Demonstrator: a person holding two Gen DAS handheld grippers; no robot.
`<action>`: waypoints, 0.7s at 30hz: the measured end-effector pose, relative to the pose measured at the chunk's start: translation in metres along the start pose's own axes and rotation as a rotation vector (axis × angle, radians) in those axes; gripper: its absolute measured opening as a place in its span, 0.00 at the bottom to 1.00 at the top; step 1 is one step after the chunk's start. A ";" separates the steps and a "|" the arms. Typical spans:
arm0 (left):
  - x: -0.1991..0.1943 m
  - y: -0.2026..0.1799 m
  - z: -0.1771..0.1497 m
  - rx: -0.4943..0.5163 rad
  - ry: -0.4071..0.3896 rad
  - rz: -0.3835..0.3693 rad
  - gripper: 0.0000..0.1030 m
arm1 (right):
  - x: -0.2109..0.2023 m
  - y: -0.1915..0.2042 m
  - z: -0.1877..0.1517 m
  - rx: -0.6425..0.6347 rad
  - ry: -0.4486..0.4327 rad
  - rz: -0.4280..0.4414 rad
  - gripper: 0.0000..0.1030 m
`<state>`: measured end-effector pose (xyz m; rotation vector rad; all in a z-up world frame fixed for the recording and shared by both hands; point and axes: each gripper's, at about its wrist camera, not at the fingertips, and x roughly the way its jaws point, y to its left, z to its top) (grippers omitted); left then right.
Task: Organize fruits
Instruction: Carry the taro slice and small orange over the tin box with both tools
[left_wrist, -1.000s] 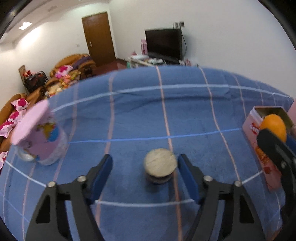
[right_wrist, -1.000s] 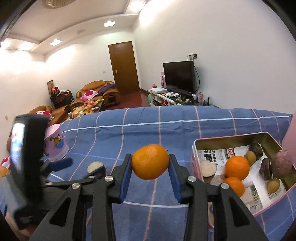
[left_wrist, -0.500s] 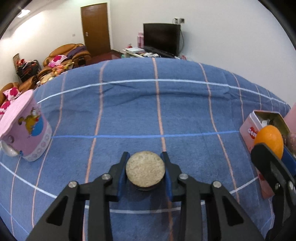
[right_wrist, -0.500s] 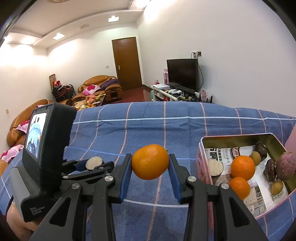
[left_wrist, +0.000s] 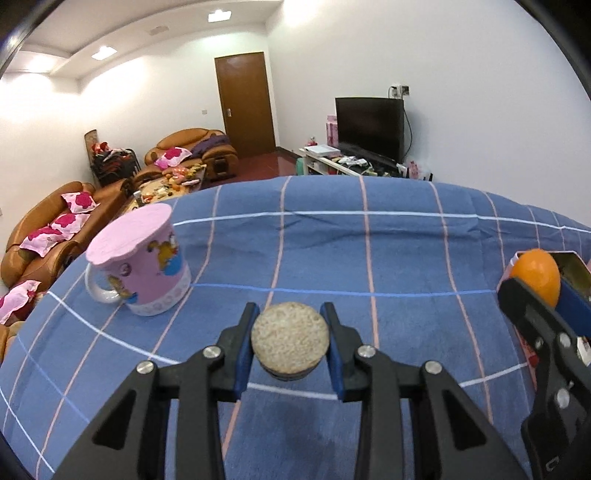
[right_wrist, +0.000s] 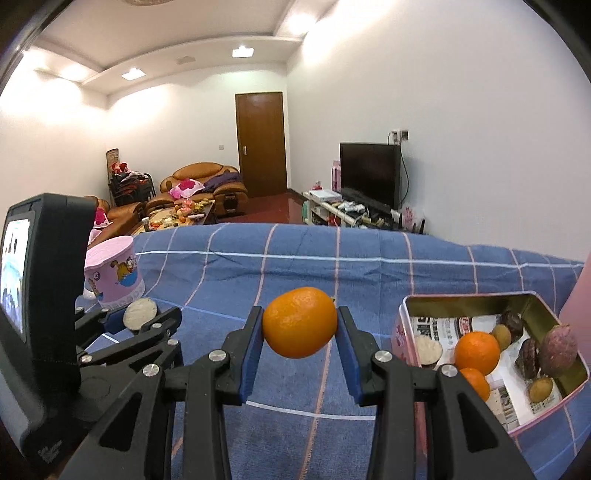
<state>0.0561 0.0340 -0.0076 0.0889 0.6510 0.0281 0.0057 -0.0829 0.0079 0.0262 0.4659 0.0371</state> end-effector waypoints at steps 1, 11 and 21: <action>-0.003 0.001 -0.002 -0.002 0.001 0.002 0.34 | -0.001 0.001 0.000 -0.008 -0.007 -0.002 0.39; -0.012 0.008 -0.010 -0.044 -0.006 -0.002 0.34 | -0.013 0.005 -0.006 -0.027 -0.011 0.019 0.39; -0.031 0.000 -0.024 -0.063 -0.018 -0.024 0.34 | -0.025 -0.002 -0.010 -0.040 -0.017 0.015 0.39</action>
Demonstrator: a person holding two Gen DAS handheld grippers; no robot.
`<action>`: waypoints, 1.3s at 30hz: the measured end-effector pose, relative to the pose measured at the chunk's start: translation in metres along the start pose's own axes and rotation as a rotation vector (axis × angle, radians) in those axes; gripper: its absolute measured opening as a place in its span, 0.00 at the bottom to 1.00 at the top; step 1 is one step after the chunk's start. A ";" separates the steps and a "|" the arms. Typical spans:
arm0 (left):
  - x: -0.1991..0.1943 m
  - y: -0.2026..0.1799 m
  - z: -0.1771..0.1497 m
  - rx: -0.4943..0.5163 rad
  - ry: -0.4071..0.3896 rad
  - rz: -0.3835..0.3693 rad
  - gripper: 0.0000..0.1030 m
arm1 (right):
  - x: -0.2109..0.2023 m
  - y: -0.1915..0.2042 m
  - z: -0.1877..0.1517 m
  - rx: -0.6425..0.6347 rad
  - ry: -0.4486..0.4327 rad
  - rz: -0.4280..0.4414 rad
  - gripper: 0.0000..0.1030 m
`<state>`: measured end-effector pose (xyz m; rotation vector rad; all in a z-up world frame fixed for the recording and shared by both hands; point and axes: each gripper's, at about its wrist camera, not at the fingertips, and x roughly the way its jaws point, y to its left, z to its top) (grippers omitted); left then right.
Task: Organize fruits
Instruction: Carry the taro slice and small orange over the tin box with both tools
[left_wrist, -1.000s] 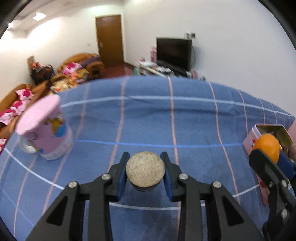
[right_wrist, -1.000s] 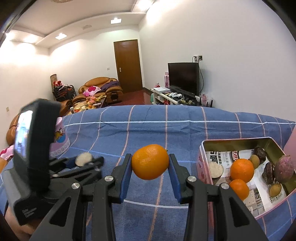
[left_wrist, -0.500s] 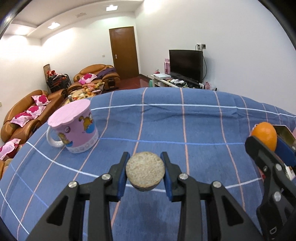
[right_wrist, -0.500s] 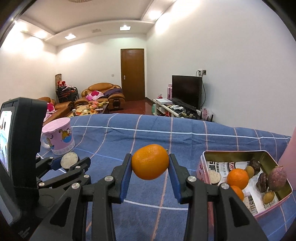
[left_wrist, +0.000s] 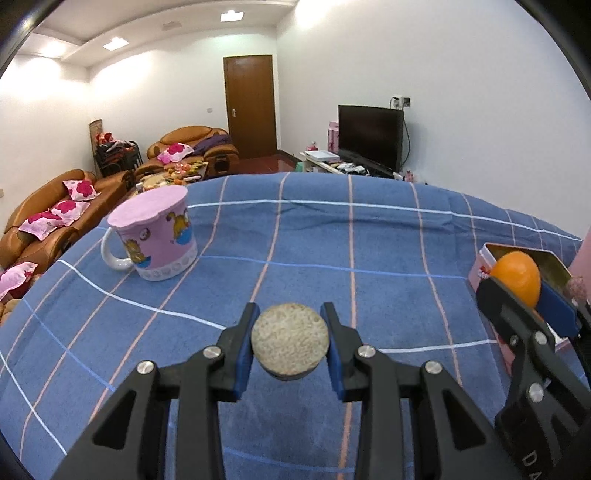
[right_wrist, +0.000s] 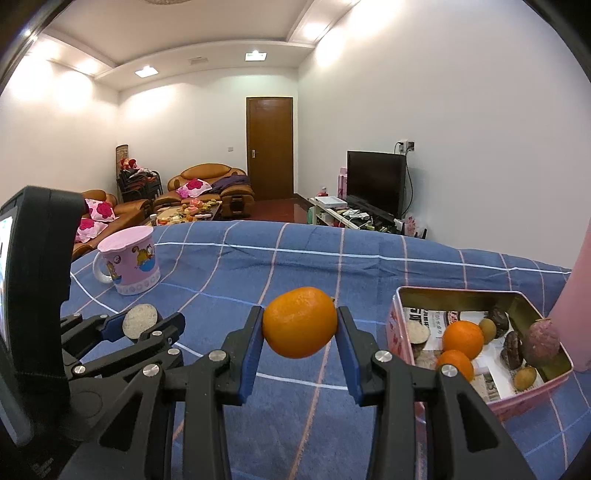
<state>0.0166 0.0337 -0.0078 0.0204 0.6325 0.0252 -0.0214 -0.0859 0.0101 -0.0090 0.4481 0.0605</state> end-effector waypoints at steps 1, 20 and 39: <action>-0.002 0.000 -0.001 -0.006 -0.003 0.002 0.34 | -0.002 -0.001 0.000 0.001 0.000 -0.001 0.39; -0.027 -0.047 -0.014 0.008 -0.036 -0.027 0.34 | -0.035 -0.032 -0.018 -0.027 -0.028 -0.010 0.39; -0.044 -0.130 -0.022 0.100 -0.068 -0.104 0.34 | -0.056 -0.101 -0.028 0.027 -0.043 -0.102 0.39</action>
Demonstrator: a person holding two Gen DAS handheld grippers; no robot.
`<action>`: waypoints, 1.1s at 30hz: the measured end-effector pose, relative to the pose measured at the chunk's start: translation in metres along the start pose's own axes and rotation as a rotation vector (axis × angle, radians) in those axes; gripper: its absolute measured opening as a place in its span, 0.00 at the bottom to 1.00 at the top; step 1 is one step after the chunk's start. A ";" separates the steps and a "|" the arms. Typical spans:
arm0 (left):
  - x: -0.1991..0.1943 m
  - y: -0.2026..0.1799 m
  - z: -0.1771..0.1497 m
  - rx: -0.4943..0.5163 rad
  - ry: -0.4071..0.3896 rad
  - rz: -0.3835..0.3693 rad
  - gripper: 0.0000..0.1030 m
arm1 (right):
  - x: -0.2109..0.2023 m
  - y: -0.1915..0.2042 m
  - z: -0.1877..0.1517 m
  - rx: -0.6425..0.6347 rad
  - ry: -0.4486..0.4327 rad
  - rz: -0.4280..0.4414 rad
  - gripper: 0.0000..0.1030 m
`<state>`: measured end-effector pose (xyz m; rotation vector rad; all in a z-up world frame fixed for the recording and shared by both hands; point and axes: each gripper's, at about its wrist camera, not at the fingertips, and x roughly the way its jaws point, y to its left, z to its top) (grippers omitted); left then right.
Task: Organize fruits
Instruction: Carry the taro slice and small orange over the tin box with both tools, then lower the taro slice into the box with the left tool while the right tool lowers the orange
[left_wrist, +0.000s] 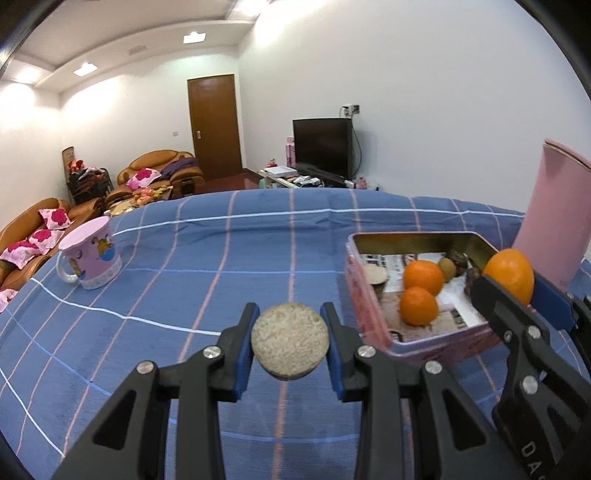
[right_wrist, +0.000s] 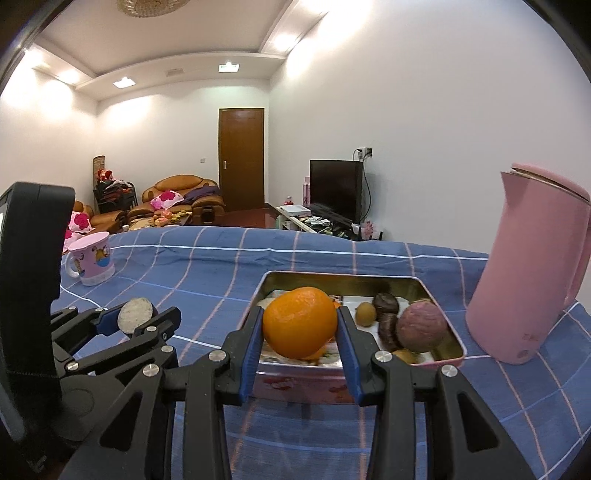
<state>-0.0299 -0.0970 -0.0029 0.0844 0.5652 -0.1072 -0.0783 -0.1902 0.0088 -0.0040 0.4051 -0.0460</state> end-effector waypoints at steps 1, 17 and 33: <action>0.000 -0.004 0.000 0.009 0.001 -0.005 0.34 | 0.000 -0.003 0.000 0.000 -0.001 -0.004 0.39; 0.009 -0.080 0.009 0.076 0.029 -0.129 0.35 | -0.002 -0.076 0.000 0.063 -0.002 -0.134 0.39; 0.019 -0.125 0.017 0.095 0.048 -0.219 0.35 | 0.000 -0.120 0.001 0.109 -0.003 -0.233 0.40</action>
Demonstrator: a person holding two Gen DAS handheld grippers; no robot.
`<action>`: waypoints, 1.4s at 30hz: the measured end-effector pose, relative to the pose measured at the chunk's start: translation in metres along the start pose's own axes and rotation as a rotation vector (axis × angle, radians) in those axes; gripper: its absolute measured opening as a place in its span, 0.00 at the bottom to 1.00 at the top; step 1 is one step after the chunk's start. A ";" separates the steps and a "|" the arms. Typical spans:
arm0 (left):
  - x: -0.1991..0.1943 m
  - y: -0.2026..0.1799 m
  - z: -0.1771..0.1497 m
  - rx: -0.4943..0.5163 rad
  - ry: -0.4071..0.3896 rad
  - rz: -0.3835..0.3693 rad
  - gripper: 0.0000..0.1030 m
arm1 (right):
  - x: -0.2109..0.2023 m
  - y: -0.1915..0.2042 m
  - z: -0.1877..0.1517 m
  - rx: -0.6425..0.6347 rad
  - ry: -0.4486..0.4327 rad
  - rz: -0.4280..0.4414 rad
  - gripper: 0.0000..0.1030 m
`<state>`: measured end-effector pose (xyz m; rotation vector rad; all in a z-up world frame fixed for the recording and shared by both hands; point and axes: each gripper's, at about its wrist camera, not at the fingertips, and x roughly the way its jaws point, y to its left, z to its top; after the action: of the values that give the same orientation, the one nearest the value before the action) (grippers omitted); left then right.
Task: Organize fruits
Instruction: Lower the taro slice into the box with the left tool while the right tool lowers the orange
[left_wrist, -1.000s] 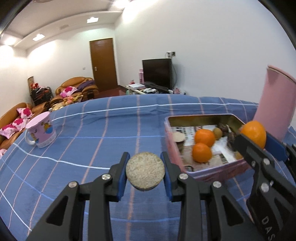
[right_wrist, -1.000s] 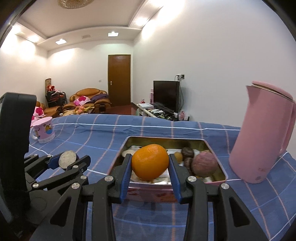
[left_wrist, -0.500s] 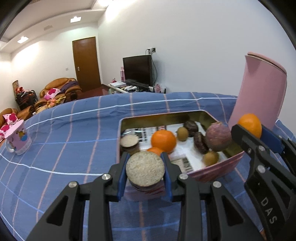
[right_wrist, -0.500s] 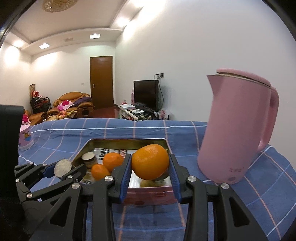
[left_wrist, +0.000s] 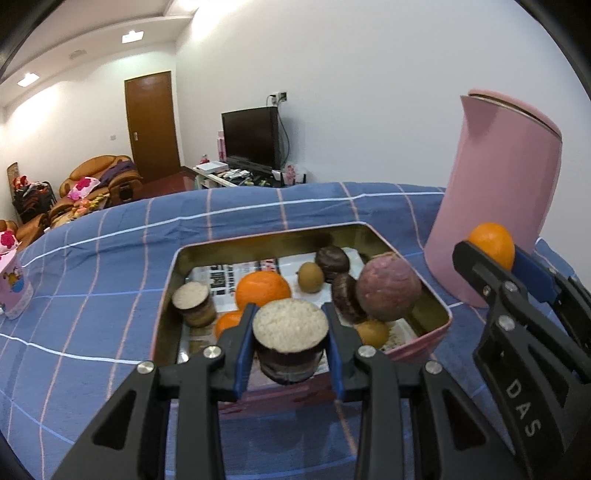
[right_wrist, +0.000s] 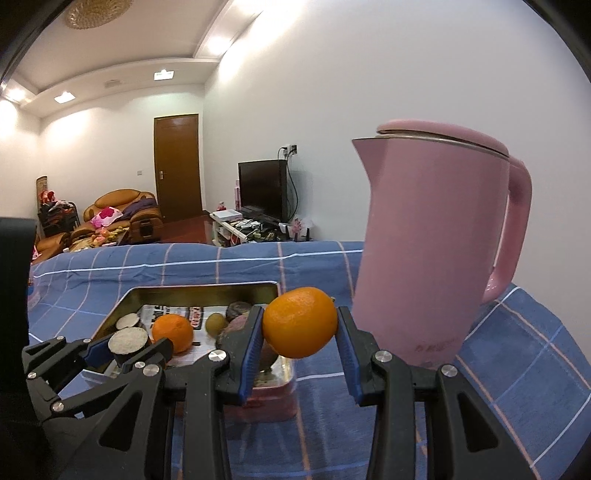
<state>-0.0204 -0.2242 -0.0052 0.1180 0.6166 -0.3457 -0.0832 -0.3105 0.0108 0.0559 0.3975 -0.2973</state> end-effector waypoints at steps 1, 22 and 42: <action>0.001 -0.001 0.001 -0.002 0.002 -0.011 0.35 | 0.001 -0.002 0.000 0.003 0.002 -0.006 0.40; 0.019 -0.011 0.013 -0.062 0.009 -0.150 0.35 | 0.003 -0.025 0.010 0.084 -0.016 -0.087 0.40; 0.016 0.016 0.027 -0.091 -0.048 -0.100 0.35 | 0.003 0.003 0.020 0.030 -0.059 -0.021 0.40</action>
<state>0.0124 -0.2191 0.0069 -0.0086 0.5909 -0.4151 -0.0725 -0.3110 0.0282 0.0719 0.3358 -0.3246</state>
